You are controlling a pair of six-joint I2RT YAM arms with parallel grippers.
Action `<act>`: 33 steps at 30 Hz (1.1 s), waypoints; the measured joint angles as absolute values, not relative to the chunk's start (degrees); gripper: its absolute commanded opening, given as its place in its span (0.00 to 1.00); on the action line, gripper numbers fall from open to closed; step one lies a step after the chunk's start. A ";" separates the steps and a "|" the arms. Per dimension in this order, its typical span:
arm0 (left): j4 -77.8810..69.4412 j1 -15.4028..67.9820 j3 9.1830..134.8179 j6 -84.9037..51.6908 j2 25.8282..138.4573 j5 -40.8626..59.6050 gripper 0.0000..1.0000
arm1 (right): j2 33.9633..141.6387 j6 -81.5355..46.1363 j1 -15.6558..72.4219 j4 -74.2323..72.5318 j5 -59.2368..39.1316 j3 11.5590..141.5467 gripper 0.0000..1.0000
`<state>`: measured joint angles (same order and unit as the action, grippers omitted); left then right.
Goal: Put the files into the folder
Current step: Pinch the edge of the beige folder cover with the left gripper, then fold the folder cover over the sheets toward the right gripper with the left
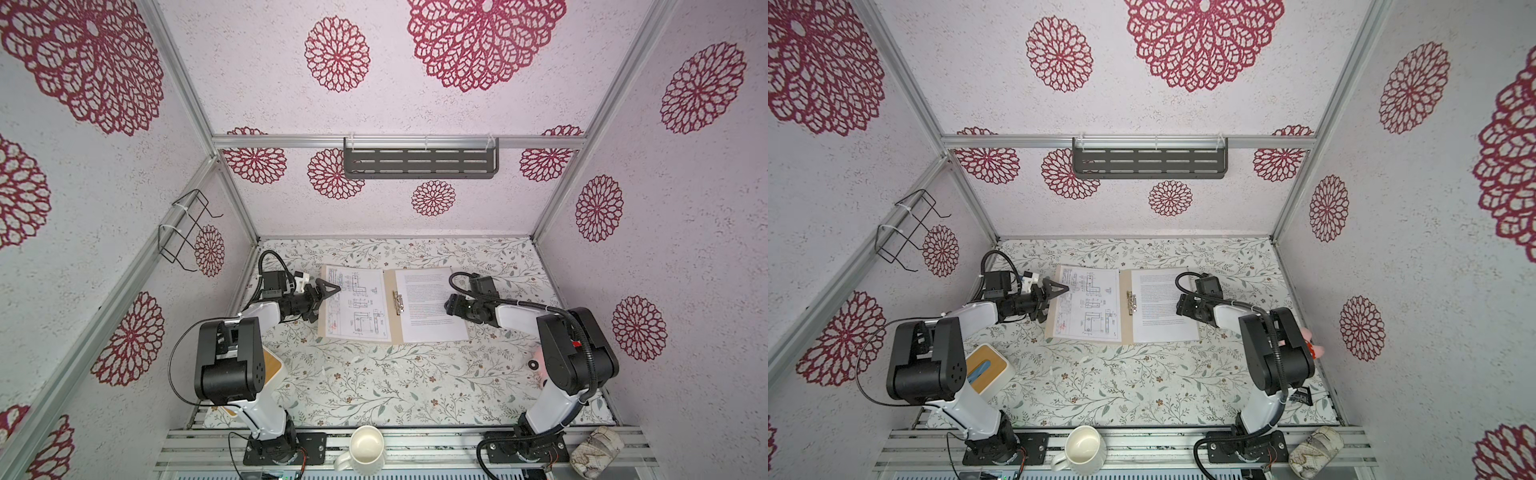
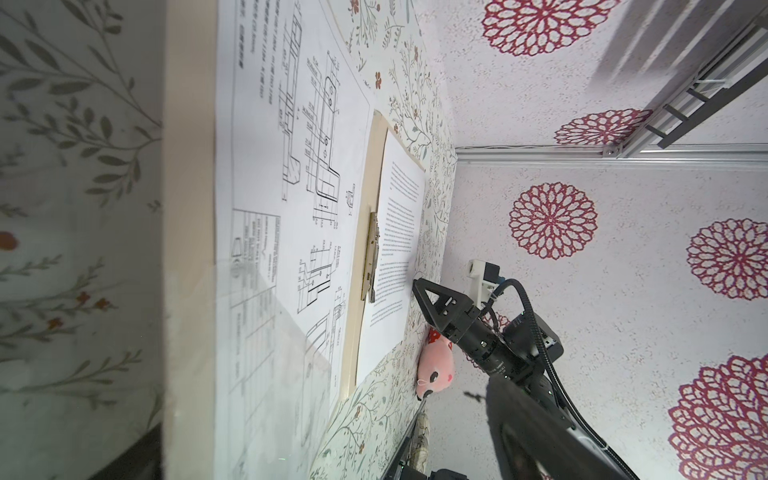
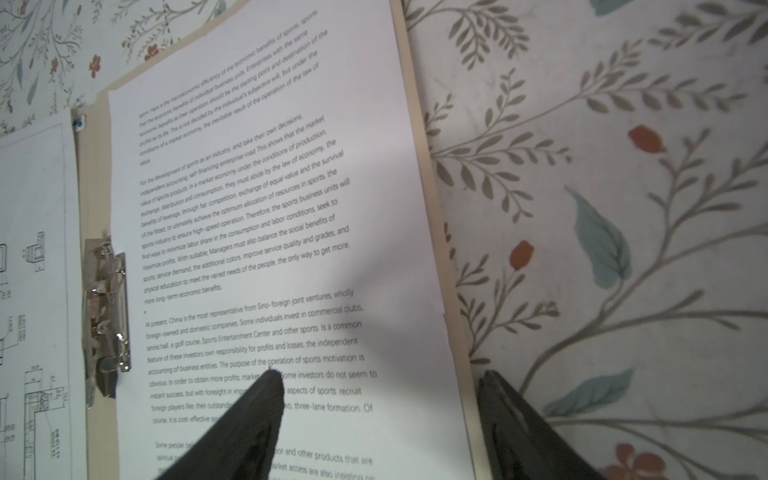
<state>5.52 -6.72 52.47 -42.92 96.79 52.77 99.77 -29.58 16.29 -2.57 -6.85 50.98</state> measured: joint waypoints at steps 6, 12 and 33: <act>5.76 -5.50 54.39 -43.16 94.65 51.57 0.98 | 99.77 -29.58 16.47 -2.57 -6.90 50.98 0.76; 6.02 -1.96 56.62 -44.25 92.82 48.60 0.98 | 99.77 -29.61 16.80 -2.57 -6.81 50.98 0.77; 12.93 14.50 66.48 -44.23 87.07 35.35 0.98 | 99.98 -30.11 17.32 -2.74 -6.96 51.27 0.77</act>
